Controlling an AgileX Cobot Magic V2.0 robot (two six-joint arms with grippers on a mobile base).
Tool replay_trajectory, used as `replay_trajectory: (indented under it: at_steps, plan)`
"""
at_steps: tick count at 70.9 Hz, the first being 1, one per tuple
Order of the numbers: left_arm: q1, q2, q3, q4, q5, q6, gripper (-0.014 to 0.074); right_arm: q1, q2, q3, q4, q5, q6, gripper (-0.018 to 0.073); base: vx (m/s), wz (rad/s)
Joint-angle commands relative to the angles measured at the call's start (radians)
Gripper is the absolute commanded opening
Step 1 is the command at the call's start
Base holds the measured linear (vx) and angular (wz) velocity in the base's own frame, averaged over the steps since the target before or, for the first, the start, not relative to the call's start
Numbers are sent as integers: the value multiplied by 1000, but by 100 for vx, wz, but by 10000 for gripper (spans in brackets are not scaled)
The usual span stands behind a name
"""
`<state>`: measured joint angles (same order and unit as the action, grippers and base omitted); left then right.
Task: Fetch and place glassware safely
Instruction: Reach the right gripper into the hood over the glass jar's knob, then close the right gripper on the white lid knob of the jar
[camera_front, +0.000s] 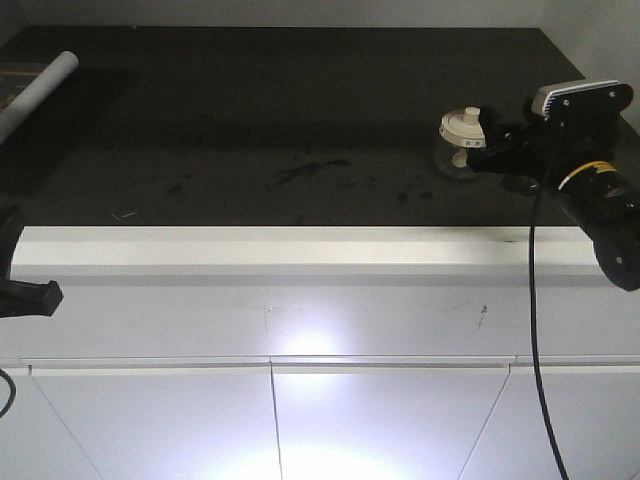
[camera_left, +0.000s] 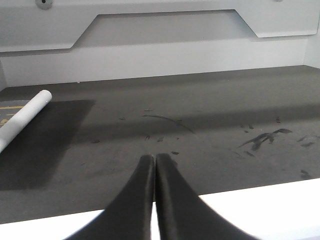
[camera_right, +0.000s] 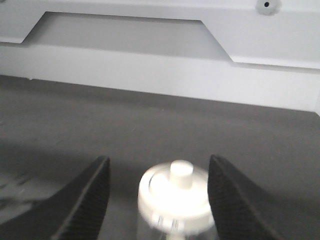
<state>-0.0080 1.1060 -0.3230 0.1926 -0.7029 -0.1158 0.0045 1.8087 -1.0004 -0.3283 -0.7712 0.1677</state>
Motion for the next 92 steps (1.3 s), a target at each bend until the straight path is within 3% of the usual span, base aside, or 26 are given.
replay_trajectory:
  at_steps: [1, 25, 60, 73, 84, 92]
  plan:
    - [2, -15, -22, -10, -82, -9, -7, 0, 22, -117, 12, -54, -1, 419, 0, 0]
    - [2, -15, -22, -10, -82, -9, -7, 0, 216, -386, 11, 34, 5, 419, 0, 0]
    - [2, -15, -22, -10, -82, -9, -7, 0, 360, -514, 12, 49, 22, 397, 0, 0]
    - [2, -15, -22, -10, -82, -9, -7, 0, 360, -514, 11, 57, 21, 249, 0, 0]
    - [2, -15, -22, -10, -82, -9, -7, 0, 360, -514, 10, 57, 21, -11, 0, 0]
    - [2, -15, -22, -10, -82, -9, -7, 0, 360, -514, 10, 64, 22, -10, 0, 0]
